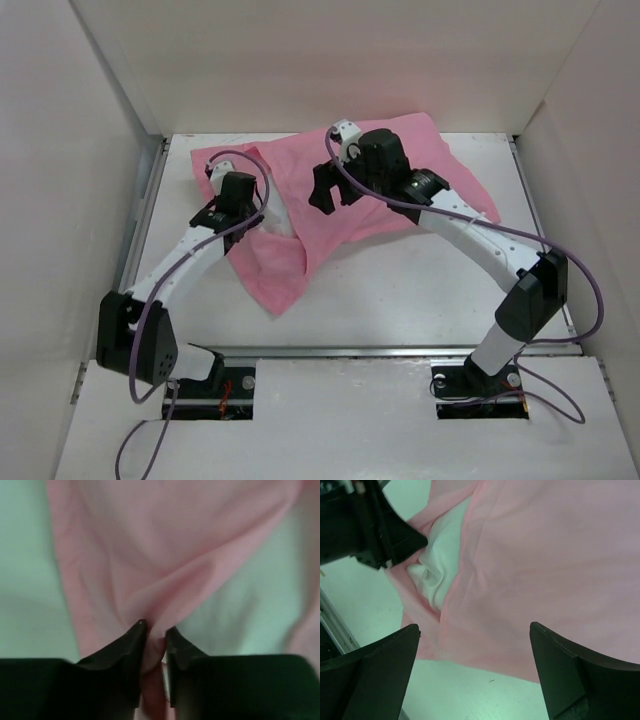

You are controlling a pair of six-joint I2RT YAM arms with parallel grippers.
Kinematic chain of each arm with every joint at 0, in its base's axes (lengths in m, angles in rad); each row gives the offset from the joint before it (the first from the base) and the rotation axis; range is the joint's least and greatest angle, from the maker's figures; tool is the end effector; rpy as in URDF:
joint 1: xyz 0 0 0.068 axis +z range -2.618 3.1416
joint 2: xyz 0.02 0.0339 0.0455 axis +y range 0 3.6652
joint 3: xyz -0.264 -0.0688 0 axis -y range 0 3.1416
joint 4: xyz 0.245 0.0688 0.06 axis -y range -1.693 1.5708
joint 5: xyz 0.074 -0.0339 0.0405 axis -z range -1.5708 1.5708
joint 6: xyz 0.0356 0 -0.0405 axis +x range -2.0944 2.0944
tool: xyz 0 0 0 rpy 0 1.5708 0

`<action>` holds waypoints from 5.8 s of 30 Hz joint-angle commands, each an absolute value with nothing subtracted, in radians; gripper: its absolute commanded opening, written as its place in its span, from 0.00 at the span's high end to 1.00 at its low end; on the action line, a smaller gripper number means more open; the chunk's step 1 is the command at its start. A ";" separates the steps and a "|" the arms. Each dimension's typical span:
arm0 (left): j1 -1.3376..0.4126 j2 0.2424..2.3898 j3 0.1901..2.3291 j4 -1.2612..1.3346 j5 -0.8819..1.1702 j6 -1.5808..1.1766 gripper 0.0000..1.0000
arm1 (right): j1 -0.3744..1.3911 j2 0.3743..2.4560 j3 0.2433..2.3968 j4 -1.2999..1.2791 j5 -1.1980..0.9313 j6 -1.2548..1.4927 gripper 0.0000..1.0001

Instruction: Put the pillow into the pillowcase

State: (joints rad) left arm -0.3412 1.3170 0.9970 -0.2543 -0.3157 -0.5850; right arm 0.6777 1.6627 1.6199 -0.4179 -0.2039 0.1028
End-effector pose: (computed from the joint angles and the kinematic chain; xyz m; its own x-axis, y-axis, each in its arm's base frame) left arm 0.2823 -0.0885 0.2903 -0.4668 -0.3913 -0.7931 -0.2223 0.9199 -0.3230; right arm 0.2986 0.2496 0.3775 -0.4220 -0.2107 -0.8818 -0.7158 0.6743 0.1815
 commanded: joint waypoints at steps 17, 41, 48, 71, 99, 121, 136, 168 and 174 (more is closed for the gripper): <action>-0.314 1.258 1.207 0.041 0.402 -0.454 0.68 | 0.690 1.764 1.597 -0.291 -0.253 0.130 0.06; -0.328 1.017 1.180 -0.273 -0.163 -0.528 0.00 | 0.796 1.710 1.529 -0.272 -0.078 0.078 0.17; -0.328 1.135 1.140 -0.189 -0.008 -0.517 0.00 | 0.796 1.822 1.617 -0.272 -0.026 0.118 0.25; -0.328 1.312 1.131 -0.002 0.348 -0.433 1.00 | 0.805 1.655 1.692 -0.316 -0.052 0.097 1.00; -0.319 1.382 1.114 -0.078 -0.121 -0.637 0.00 | 0.805 1.730 1.496 -0.158 -0.382 0.043 1.00; -0.299 0.965 0.961 -0.221 -0.077 -0.594 0.00 | 0.805 1.673 1.614 -0.193 -0.468 0.084 1.00; -0.299 1.092 0.876 -0.084 0.152 -0.615 1.00 | 0.805 1.715 1.603 -0.222 -0.462 0.084 1.00; -0.318 1.163 0.859 -0.110 -0.057 -0.571 0.68 | 0.805 1.761 1.621 -0.250 -0.480 0.075 1.00; -0.339 1.207 0.906 -0.120 -0.075 -0.535 1.00 | 0.805 1.761 1.621 -0.259 -0.469 0.075 1.00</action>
State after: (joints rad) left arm -0.3309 1.1980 0.8452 -0.1551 -0.0753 -0.5674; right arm 0.7940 1.7626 1.5829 -0.2729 -0.4530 0.0788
